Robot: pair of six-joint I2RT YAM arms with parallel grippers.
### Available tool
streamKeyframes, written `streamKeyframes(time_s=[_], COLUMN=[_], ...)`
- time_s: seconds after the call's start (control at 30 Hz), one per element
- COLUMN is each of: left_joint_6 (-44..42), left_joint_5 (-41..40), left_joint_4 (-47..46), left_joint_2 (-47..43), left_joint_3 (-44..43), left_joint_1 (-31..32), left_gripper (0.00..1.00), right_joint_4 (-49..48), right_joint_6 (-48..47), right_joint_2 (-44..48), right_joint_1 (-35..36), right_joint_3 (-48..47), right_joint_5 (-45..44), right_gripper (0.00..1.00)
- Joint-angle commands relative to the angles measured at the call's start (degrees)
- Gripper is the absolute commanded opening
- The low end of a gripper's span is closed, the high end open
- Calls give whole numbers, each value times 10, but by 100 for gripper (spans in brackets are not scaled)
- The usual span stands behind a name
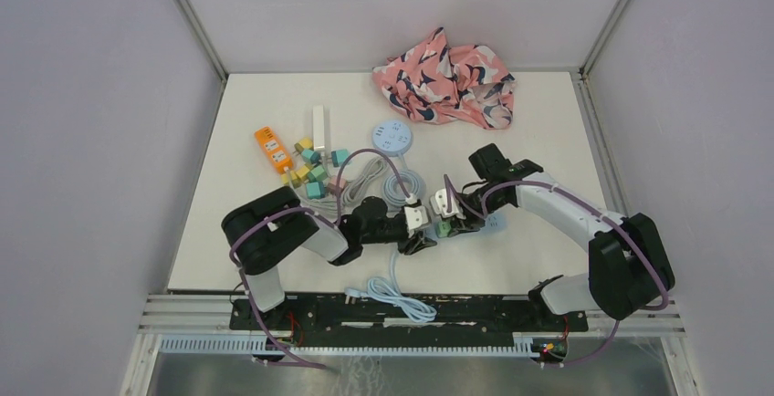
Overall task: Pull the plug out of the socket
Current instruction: Remove the plug from the socket.
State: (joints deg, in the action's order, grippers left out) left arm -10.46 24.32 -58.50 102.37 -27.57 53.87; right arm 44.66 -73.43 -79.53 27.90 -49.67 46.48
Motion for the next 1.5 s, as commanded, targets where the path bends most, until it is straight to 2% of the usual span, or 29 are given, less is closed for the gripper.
streamKeyframes(time_s=[0.0, 0.2, 0.37, 0.43, 0.57, 0.73, 0.83, 0.93, 1.0, 1.07, 1.1, 1.17, 1.2, 1.23, 1.33, 1.47], left_joint_6=[-25, -28, -15, -15, -5, 23, 40, 58, 67, 73, 74, 74, 75, 75, 70, 63], left_joint_5=[-9, -6, 4, 6, 20, 46, 59, 57, 56, 55, 54, 53, 55, 55, 53, 54], left_joint_4=[55, 78, 96, 96, 94, 72, 70, 79, 82, 81, 81, 81, 82, 83, 87, 96], left_joint_2=[11, 20, 33, 34, 27, 12, 8, 14, 19, 22, 24, 28, 30, 32, 34, 30], left_joint_3=[-41, -55, -72, -71, -60, -45, -49, -65, -74, -78, -80, -83, -84, -86, -83, -76], left_joint_1=[-5, -5, -5, -6, -21, -48, -53, -54, -53, -51, -49, -47, -47, -46, -47, -54], left_gripper=[6, 3, 3, 3, 3, 3, 3, 3, 3, 3, 3, 3, 3, 3, 3, 3], right_joint_4=[47, 32, -55, -56, 29, 128, 201, 223, 206, 133, 65, -111, -183, -208, -135, -6], right_joint_6=[11, 58, 161, 162, 69, -62, -138, -147, -122, -30, 36, 231, 298, 320, 273, 124], right_joint_2=[17, 19, 38, 47, 54, 46, 16, -6, -10, -4, 5, 33, 47, 55, 49, 67], right_joint_1=[2, 0, -7, -24, -67, -75, -47, -3, 6, 7, 7, 4, 0, -9, -57, -109], right_joint_3=[-34, -35, -27, -26, -44, -41, -49, -67, -71, -67, -56, -16, 6, 15, -15, -40], right_joint_5=[96, 201, 152, 143, 119, 115, 137, 171, 207, 228, 221, 167, 128, 106, 117, 137], right_gripper=[0, 0, 0, 0, 0, 0, 0, 0, 0, 0, 0, 0, 0, 0, 0, 0])
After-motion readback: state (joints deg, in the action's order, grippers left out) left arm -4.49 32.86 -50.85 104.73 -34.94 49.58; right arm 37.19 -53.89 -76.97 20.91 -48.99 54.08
